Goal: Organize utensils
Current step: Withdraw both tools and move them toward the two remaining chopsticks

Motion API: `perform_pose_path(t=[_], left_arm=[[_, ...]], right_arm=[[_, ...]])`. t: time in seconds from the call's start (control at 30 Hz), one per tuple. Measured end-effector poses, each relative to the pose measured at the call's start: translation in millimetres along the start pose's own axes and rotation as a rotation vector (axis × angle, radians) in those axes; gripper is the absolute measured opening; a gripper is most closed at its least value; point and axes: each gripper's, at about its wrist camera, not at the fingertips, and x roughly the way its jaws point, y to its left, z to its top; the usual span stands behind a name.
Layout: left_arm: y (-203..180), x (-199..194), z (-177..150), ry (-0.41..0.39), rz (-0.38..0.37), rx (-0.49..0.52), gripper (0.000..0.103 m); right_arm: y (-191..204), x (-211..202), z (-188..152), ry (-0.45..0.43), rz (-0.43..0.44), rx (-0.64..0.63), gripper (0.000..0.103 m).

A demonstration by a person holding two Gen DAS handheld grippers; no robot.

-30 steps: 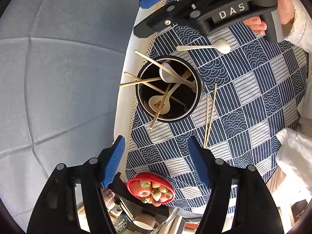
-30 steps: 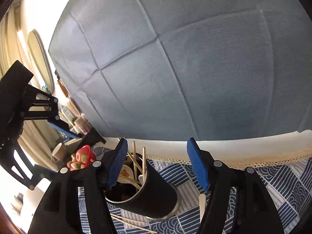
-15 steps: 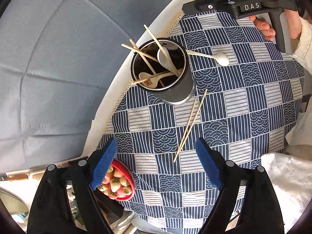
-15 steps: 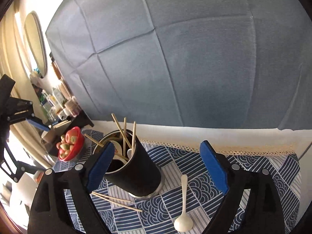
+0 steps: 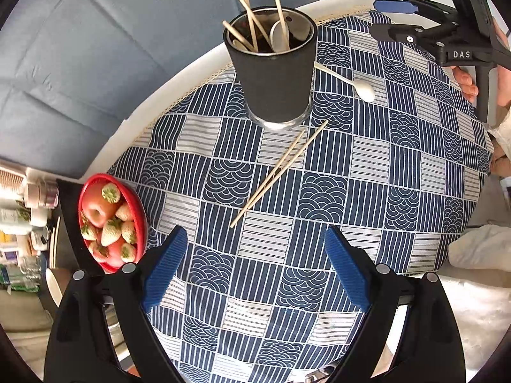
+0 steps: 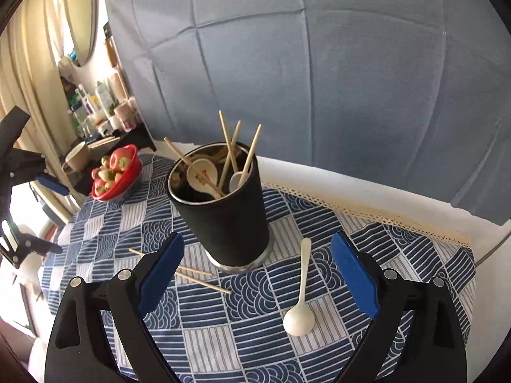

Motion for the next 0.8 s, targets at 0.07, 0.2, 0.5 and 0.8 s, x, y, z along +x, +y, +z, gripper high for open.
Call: perform_pose_path(t=[0.07, 0.2, 0.5, 0.8], left_arm=[[-2, 6, -12, -0.016, -0.021, -0.039, 0.087], [-7, 15, -28, -0.045, -0.057, -0.087, 0.087], [4, 31, -28, -0.105, -0.103, -0.123, 0.091], [35, 66, 3, -0.102, -0.147, -0.027, 0.093]], right_arm=[[5, 1, -6, 0.01, 0.003, -0.004, 0.089], [13, 4, -15, 0.022, 0.001, 0.0, 0.089], [22, 8, -26, 0.054, -0.034, 0.06, 0.089], [31, 25, -28, 0.098, -0.113, 0.162, 0.089]])
